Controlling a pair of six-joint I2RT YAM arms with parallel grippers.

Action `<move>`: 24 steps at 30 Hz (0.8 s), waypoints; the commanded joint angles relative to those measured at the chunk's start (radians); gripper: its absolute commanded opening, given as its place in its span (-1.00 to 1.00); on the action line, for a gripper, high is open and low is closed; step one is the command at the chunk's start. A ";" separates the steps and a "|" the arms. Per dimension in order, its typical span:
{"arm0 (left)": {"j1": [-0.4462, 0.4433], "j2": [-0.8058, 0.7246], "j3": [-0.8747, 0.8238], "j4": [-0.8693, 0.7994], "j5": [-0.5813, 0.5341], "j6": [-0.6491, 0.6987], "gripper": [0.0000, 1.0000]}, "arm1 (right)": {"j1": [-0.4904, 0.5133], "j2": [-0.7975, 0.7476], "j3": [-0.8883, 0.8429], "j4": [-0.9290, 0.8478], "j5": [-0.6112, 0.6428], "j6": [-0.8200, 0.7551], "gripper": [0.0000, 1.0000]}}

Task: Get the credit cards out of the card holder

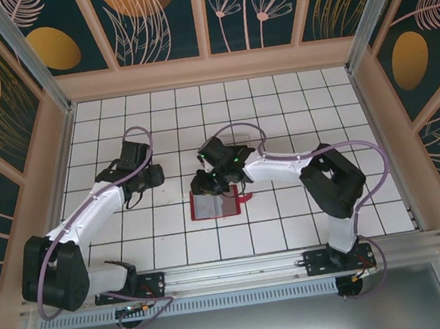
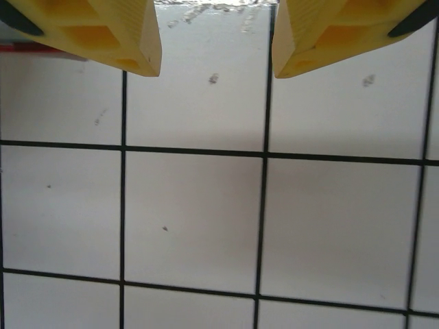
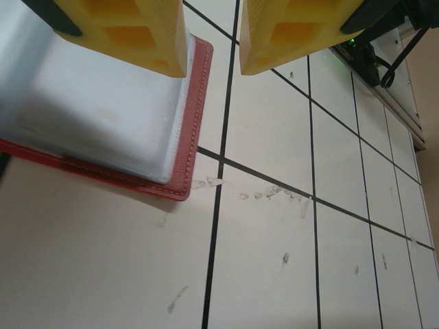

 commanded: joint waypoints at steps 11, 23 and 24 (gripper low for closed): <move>0.003 -0.065 -0.003 -0.013 -0.097 0.052 -0.03 | 0.036 0.125 0.094 -0.065 -0.011 0.018 -0.39; 0.004 -0.068 -0.005 -0.011 -0.087 0.057 -0.03 | 0.050 0.136 0.087 -0.148 0.049 0.038 -0.34; 0.004 -0.068 -0.006 -0.010 -0.085 0.058 -0.03 | 0.054 0.135 0.091 -0.167 0.066 0.038 -0.33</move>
